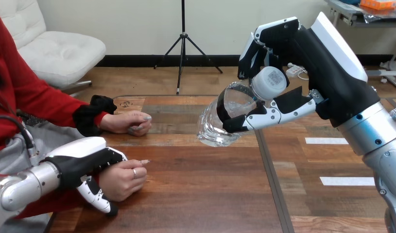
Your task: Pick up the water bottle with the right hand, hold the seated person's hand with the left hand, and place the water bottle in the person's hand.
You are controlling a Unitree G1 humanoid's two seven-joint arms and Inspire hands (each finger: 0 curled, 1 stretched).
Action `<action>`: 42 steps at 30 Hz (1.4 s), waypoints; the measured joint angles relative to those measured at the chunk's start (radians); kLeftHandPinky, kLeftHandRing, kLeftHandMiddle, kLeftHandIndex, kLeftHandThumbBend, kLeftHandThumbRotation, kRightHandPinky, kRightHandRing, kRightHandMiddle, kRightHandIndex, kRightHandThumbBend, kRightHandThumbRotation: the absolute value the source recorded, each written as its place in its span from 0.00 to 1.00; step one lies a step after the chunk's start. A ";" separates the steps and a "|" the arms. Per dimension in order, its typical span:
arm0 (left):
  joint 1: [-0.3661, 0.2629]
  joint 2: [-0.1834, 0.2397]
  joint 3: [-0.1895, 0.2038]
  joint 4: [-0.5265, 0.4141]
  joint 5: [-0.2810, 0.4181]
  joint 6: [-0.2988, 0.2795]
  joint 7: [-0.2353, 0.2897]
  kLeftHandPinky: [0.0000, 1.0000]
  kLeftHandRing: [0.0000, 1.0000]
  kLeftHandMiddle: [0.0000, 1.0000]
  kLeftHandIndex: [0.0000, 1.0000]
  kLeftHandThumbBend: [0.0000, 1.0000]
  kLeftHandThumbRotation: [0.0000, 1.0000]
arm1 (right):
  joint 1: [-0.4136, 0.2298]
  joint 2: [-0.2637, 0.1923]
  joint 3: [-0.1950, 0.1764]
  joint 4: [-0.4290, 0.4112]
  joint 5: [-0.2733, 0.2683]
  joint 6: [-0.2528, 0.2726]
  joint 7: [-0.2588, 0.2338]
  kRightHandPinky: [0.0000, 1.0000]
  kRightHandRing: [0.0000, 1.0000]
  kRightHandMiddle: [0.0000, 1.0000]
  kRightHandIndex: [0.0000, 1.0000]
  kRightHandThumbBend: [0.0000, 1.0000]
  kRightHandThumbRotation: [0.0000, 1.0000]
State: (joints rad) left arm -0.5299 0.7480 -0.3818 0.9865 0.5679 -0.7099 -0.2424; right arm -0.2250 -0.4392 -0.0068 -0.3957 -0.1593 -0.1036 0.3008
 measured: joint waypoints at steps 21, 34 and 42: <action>0.032 0.029 0.010 -0.019 0.023 0.008 0.070 0.61 0.65 0.69 0.71 1.00 0.00 | -0.001 0.000 0.000 0.006 -0.013 -0.021 0.000 0.05 0.10 0.16 0.20 1.00 0.00; 0.063 0.067 0.014 -0.065 0.034 0.025 0.084 0.62 0.66 0.70 0.72 1.00 0.01 | -0.008 0.001 0.000 0.016 -0.018 -0.047 -0.001 0.06 0.10 0.16 0.21 1.00 0.00; 0.069 0.095 0.014 -0.076 0.046 0.047 0.086 0.62 0.67 0.71 0.72 1.00 0.02 | -0.013 0.001 0.000 0.017 -0.018 -0.060 -0.001 0.06 0.10 0.16 0.21 1.00 0.00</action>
State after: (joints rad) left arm -0.4609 0.8434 -0.3678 0.9108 0.6144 -0.6626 -0.1562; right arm -0.2376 -0.4378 -0.0067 -0.3787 -0.1774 -0.1640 0.3001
